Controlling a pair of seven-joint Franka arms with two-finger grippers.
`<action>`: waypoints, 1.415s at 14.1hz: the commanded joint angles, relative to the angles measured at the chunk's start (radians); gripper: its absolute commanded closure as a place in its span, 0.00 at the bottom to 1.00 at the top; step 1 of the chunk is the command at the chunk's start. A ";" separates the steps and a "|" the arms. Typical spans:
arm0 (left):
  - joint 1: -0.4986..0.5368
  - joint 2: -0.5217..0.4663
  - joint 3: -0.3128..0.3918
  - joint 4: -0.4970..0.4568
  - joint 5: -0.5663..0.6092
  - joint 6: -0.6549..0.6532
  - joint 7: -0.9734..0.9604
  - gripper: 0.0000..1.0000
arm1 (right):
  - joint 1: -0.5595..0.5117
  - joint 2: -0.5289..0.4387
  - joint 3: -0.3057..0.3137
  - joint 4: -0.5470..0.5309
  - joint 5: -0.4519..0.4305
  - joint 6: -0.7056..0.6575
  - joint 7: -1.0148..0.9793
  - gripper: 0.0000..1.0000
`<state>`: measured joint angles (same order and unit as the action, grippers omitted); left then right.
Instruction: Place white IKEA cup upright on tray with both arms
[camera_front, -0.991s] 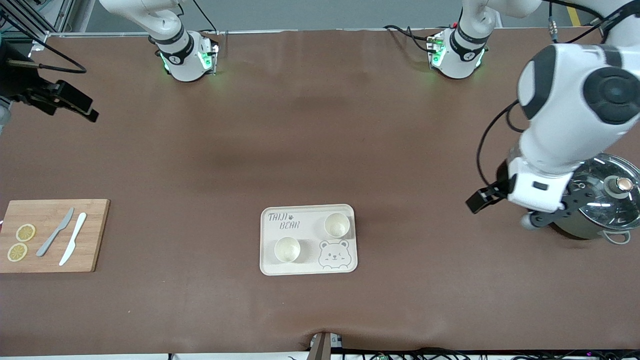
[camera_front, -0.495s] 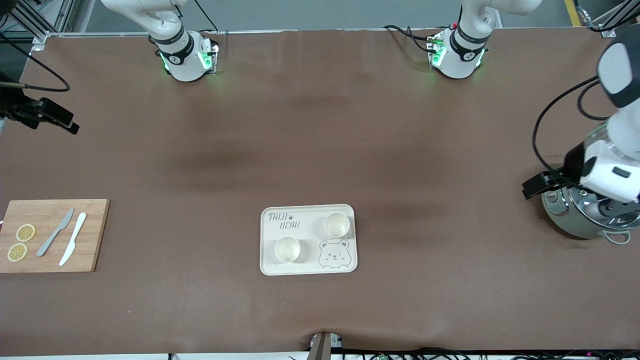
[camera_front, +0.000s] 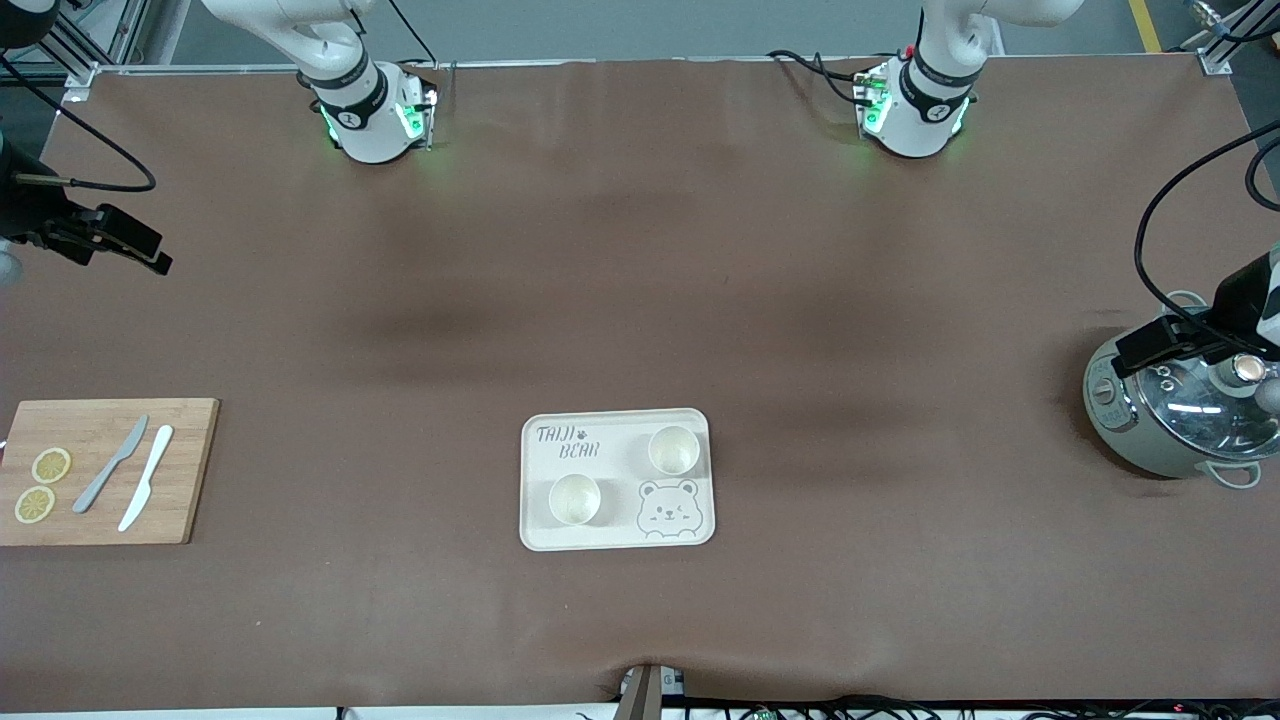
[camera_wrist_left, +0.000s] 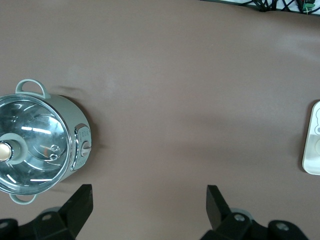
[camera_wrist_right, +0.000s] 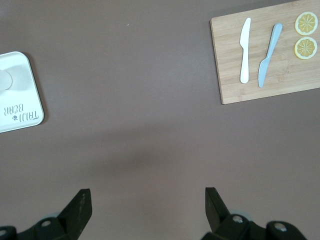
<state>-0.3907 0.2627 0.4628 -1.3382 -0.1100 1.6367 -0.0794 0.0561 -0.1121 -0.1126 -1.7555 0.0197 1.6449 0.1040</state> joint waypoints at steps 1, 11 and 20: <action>0.001 -0.016 -0.006 0.019 -0.010 -0.008 0.010 0.00 | -0.013 -0.006 0.011 0.001 -0.012 -0.005 0.002 0.00; 0.056 -0.065 -0.016 0.016 -0.011 -0.005 0.015 0.00 | -0.001 0.019 0.014 0.028 -0.006 -0.002 -0.004 0.00; 0.493 -0.071 -0.530 0.016 0.047 -0.001 -0.003 0.00 | -0.005 0.035 0.017 0.044 0.000 0.009 -0.006 0.00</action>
<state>0.0407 0.2093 0.0221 -1.3135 -0.0992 1.6370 -0.0782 0.0571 -0.0923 -0.0977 -1.7398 0.0195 1.6580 0.1038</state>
